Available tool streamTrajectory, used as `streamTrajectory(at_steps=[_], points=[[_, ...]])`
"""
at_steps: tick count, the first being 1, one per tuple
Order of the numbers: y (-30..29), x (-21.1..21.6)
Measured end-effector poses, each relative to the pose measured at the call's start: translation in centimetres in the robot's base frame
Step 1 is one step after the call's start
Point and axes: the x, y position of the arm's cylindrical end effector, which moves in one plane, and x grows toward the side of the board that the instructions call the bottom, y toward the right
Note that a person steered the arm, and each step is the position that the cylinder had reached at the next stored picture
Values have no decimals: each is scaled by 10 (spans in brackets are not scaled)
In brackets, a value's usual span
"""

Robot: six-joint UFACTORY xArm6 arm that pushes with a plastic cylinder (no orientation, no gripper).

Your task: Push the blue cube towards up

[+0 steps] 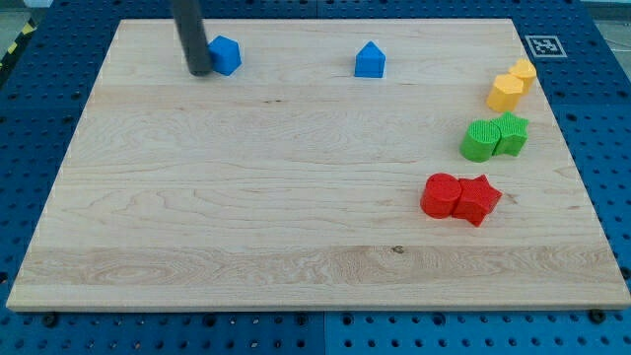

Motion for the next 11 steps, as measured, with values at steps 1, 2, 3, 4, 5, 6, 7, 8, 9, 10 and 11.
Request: streamTrajectory(at_steps=[1, 2, 3, 4, 5, 6, 7, 8, 9, 10, 11], points=[[-2, 10], [25, 56], [54, 51], [45, 21], [0, -7], [-20, -19], [0, 32], [38, 44], [57, 26], [49, 4], [25, -11]])
